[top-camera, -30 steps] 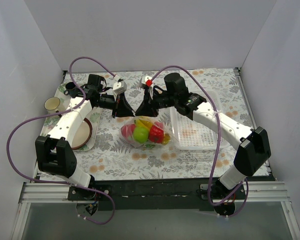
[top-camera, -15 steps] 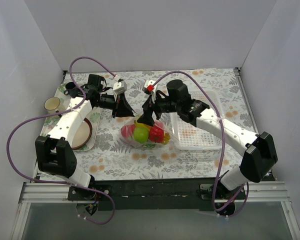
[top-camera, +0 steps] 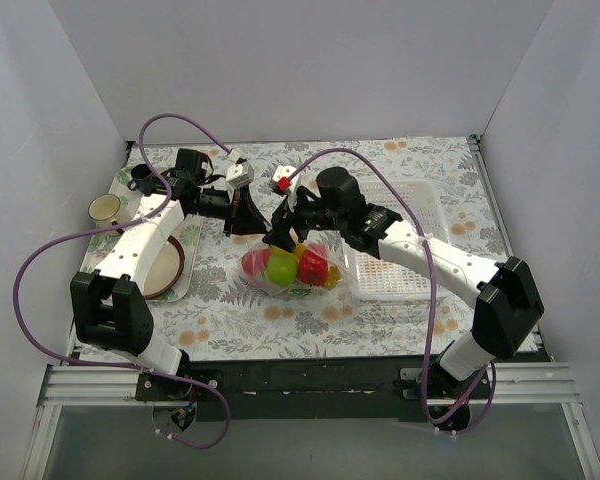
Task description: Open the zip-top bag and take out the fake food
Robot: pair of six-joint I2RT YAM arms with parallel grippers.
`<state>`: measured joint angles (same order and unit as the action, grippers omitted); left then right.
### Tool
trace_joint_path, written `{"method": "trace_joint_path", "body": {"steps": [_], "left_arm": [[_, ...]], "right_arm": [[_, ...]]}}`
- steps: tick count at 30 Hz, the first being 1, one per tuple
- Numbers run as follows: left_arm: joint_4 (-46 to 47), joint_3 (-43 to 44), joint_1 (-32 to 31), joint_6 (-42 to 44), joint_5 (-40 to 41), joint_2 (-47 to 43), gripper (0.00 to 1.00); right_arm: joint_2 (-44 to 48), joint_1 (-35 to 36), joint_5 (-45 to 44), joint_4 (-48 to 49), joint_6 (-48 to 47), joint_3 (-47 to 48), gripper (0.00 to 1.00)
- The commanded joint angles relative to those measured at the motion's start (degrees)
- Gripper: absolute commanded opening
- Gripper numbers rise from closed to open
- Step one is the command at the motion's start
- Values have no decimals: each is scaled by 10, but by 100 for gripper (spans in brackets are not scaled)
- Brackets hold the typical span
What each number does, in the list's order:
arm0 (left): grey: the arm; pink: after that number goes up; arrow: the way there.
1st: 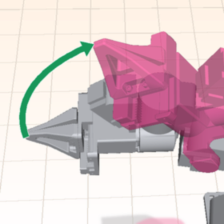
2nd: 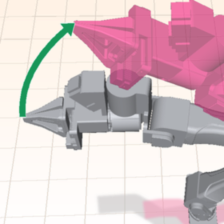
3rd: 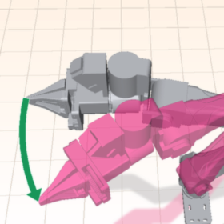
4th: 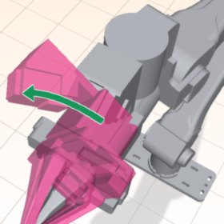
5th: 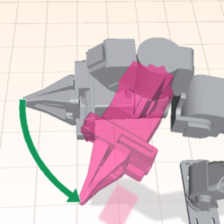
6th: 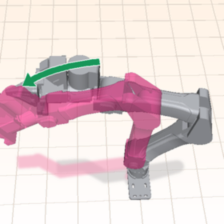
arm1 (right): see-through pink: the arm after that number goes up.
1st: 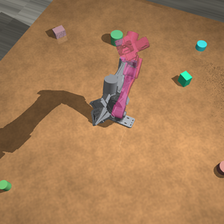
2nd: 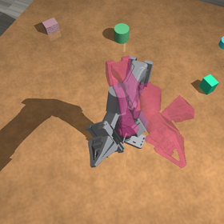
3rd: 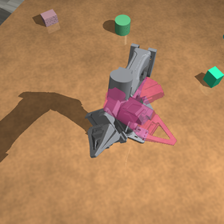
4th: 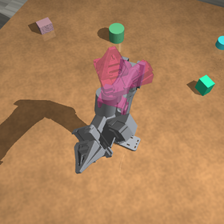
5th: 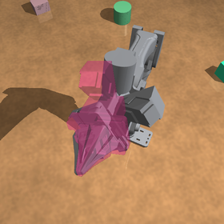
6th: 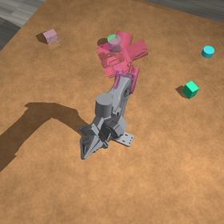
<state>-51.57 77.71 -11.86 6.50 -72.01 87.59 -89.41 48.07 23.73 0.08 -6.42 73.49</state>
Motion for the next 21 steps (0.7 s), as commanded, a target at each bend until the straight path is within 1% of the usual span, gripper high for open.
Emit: {"method": "trace_joint_path", "body": {"steps": [1,6,10,11,13,21], "left_arm": [[-13,17,-4,17,-36,-30,0],[-21,11,-4,24,-38,-30,0],[-23,15,-4,26,-42,-29,0],[-23,17,-5,26,-42,-28,0],[-24,17,-5,26,-42,-28,0],[-28,19,-10,27,-38,-24,0]], "right_arm": [[5,-12,-27,13,-25,31,73],[11,-55,4,13,-18,38,67],[6,-62,29,12,-9,48,55],[4,-62,42,11,-6,49,53],[-1,-62,54,11,1,52,52],[3,-62,61,3,-4,62,54]]}}
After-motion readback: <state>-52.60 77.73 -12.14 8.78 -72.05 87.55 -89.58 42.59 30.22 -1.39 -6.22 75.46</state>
